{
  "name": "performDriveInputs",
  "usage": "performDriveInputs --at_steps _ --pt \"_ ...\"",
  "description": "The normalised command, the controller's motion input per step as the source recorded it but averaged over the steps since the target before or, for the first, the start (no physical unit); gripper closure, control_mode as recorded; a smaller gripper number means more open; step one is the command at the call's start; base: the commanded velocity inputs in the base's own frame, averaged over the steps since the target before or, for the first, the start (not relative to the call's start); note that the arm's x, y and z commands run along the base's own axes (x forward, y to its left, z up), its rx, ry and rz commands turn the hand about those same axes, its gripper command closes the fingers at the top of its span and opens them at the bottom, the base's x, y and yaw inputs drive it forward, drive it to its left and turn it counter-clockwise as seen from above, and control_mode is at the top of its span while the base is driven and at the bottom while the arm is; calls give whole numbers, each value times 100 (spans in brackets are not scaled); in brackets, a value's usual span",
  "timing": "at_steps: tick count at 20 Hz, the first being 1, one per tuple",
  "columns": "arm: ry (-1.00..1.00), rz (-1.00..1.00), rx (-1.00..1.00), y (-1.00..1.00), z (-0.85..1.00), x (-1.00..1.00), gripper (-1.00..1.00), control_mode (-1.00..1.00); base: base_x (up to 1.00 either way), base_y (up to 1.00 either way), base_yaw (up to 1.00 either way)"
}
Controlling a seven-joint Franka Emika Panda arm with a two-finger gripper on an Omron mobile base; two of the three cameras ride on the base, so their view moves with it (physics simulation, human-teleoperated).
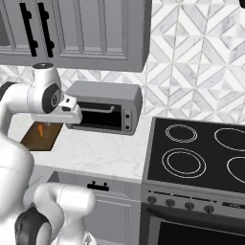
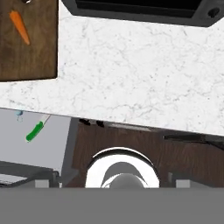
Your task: Place the appropriate cutting tool for cutting the carrot skin on the cutting board.
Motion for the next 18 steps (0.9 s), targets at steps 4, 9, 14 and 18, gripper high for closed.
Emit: performDriveInputs --at_steps 4,9,14,18 --pt "16 0 2 100 -34 -36 -100 -100 0 0 0" --pt "14 0 6 100 -19 -54 -100 -100 0 0 0" --pt "10 3 1 100 -11 -32 -100 -100 0 0 0" --pt "6 1 1 100 -23 -37 -100 -100 0 0 0"
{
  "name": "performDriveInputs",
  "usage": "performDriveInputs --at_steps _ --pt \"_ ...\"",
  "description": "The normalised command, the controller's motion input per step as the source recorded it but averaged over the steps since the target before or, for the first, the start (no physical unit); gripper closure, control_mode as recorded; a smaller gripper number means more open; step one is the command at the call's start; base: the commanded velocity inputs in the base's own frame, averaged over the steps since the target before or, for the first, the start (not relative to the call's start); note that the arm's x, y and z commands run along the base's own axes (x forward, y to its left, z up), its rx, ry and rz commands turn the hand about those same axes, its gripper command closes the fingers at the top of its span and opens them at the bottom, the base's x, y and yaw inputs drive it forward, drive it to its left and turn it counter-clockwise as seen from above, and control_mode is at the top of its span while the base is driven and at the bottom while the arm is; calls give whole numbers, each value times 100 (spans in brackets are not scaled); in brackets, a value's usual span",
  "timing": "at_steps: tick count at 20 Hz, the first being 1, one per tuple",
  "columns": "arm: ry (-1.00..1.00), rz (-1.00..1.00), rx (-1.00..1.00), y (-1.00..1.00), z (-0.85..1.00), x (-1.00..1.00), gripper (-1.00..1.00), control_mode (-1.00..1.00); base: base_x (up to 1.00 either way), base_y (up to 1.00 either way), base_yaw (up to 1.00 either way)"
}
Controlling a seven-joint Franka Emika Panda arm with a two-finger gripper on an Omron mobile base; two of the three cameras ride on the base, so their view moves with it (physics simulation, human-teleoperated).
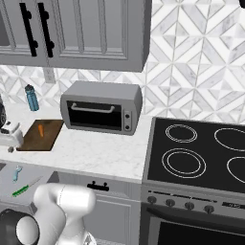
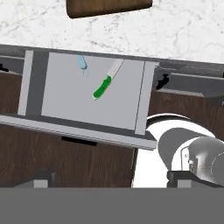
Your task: Place the appropriate cutting tool for cutting the carrot skin on the cutting board.
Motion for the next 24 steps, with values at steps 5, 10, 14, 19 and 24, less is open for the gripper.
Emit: performDriveInputs --at_steps 5,10,14,19,24 --pt "9 0 8 84 -59 -57 -100 -100 0 0 0" --pt "13 -1 7 43 -84 -26 -100 -100 0 0 0" --pt "8 -2 0 8 -66 18 -100 -100 0 0 0" --pt "5 0 -1 21 -49 17 -100 -100 0 0 0" --pt "0 0 -5 43 -43 41 -100 -100 0 0 0"
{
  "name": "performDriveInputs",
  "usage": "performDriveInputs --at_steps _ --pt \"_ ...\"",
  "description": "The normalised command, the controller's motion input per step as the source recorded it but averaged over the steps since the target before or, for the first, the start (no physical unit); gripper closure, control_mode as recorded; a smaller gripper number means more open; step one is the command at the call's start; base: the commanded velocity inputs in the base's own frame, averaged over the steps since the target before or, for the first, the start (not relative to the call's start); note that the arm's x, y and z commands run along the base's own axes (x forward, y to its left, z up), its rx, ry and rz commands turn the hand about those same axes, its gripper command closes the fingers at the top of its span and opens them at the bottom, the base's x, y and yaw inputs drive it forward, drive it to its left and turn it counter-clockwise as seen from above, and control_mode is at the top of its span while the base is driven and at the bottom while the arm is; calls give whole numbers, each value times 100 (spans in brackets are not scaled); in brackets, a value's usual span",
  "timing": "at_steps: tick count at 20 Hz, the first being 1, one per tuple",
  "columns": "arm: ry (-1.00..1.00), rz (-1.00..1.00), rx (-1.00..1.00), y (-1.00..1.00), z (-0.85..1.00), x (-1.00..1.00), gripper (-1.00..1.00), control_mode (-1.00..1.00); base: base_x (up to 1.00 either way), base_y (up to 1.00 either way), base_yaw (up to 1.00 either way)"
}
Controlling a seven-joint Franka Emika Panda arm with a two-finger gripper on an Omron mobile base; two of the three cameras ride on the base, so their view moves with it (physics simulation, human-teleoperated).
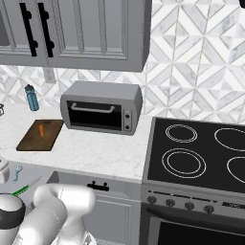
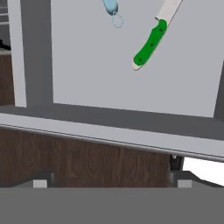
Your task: Place the appropriate cutting tool for cutting the carrot skin on the cutting board.
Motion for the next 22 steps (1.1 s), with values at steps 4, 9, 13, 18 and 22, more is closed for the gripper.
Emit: performDriveInputs --at_steps 4,9,13,18,22 --pt "0 0 -8 37 -29 65 -100 -100 0 0 0" --pt "1 0 -9 30 -28 53 -100 -100 0 0 0" --pt "4 0 -7 41 -63 19 -100 -100 0 0 0" --pt "1 0 -4 29 -56 2 -100 -100 0 0 0" --pt "0 0 -5 3 -36 0 -100 -100 0 0 0"
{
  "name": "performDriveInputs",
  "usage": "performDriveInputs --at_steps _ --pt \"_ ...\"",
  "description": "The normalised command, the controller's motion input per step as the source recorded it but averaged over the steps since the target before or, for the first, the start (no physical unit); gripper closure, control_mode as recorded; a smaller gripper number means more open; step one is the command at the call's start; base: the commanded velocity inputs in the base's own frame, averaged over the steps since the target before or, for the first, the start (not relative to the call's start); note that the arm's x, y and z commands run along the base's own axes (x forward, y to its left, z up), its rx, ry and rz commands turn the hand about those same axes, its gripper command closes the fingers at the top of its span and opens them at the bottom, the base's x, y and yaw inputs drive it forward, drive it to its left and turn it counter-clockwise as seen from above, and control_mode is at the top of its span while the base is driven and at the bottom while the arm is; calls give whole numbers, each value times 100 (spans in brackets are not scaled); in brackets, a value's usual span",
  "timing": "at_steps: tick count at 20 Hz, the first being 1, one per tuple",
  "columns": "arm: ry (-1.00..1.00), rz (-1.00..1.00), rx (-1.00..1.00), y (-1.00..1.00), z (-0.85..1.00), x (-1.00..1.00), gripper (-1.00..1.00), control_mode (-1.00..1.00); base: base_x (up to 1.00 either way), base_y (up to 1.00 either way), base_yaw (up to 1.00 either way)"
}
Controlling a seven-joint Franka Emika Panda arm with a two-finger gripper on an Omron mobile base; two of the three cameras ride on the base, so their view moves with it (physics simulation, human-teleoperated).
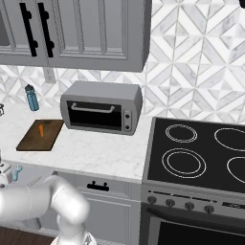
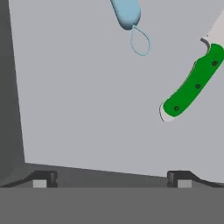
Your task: Place the appropriate cutting tool for cutting the carrot skin on the cutting board.
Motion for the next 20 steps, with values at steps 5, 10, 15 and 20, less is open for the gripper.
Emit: performDriveInputs --at_steps 5,10,15,20 --pt "0 0 -4 0 -35 0 -100 -100 0 0 0" --pt "0 0 0 0 -39 0 -100 -100 0 0 0" --pt "0 0 0 0 -38 -1 -100 -100 0 0 0" --pt "1 0 0 7 -26 -15 -100 -100 0 0 0"
